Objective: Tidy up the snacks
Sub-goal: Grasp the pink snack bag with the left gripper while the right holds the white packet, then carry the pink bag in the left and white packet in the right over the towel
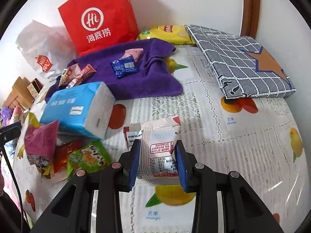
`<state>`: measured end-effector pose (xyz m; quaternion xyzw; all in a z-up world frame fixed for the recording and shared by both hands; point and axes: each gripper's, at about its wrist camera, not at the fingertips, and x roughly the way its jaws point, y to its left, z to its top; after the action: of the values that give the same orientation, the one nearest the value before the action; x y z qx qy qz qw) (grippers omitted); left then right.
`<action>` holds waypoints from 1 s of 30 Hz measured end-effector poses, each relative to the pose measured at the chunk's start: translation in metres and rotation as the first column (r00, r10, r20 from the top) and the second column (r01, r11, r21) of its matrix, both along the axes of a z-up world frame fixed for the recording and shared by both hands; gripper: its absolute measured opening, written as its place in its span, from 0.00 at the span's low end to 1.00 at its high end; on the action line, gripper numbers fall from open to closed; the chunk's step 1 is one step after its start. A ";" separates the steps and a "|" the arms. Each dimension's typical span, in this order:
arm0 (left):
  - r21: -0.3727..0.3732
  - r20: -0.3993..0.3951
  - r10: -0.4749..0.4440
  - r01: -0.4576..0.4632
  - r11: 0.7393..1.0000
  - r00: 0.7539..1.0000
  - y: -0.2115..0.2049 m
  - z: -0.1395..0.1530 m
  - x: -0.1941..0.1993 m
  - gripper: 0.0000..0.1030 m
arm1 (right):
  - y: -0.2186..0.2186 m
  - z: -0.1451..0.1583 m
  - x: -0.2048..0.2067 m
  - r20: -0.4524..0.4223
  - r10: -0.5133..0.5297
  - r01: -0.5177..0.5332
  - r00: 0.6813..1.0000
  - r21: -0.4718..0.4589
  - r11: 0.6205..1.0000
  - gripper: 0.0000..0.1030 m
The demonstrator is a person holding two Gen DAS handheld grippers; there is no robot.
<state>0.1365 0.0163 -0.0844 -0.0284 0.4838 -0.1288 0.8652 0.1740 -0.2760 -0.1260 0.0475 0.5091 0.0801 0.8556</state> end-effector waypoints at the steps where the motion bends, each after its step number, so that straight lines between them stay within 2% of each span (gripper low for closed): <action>1: 0.003 0.005 -0.010 0.010 1.000 1.000 -0.006 0.000 -0.002 0.66 | 0.001 0.001 -0.002 0.004 0.005 -0.005 1.000 0.000 1.000 0.34; 8: 0.087 -0.013 -0.053 0.054 0.995 0.998 -0.044 -0.009 0.003 0.68 | 0.001 0.011 -0.017 0.032 0.034 -0.033 0.999 -0.022 0.999 0.34; 10: 0.133 -0.023 -0.054 0.056 0.990 0.998 -0.054 -0.016 0.008 0.68 | -0.001 0.012 -0.020 0.036 0.035 -0.035 0.999 -0.020 0.999 0.34; 14: 0.226 -0.024 -0.048 0.052 0.973 0.999 -0.070 -0.029 0.015 0.72 | -0.005 0.011 -0.027 0.041 0.026 -0.026 0.999 -0.017 1.000 0.34; 18: 0.299 -0.015 -0.052 0.054 0.953 0.999 -0.082 -0.037 0.016 0.72 | -0.008 0.010 -0.032 0.044 0.019 -0.019 0.999 -0.007 1.000 0.34; 19: 0.306 -0.010 -0.054 0.054 0.950 0.999 -0.083 -0.037 0.015 0.70 | -0.008 0.009 -0.033 0.044 0.019 -0.019 0.999 -0.006 1.000 0.34; 21: 0.280 -0.019 -0.072 0.074 0.957 0.997 -0.084 -0.038 0.013 0.58 | -0.008 0.009 -0.034 0.045 0.018 -0.018 0.999 -0.007 1.000 0.34; 30: 0.175 0.014 -0.077 0.073 0.982 0.997 -0.072 -0.018 -0.006 0.55 | -0.007 0.021 -0.041 0.071 0.014 -0.015 0.997 0.015 1.000 0.34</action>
<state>0.1309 -0.0560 -0.1025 0.0669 0.4850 -0.1188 0.8638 0.1327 -0.2830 -0.1048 0.0475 0.4781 0.0920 0.8722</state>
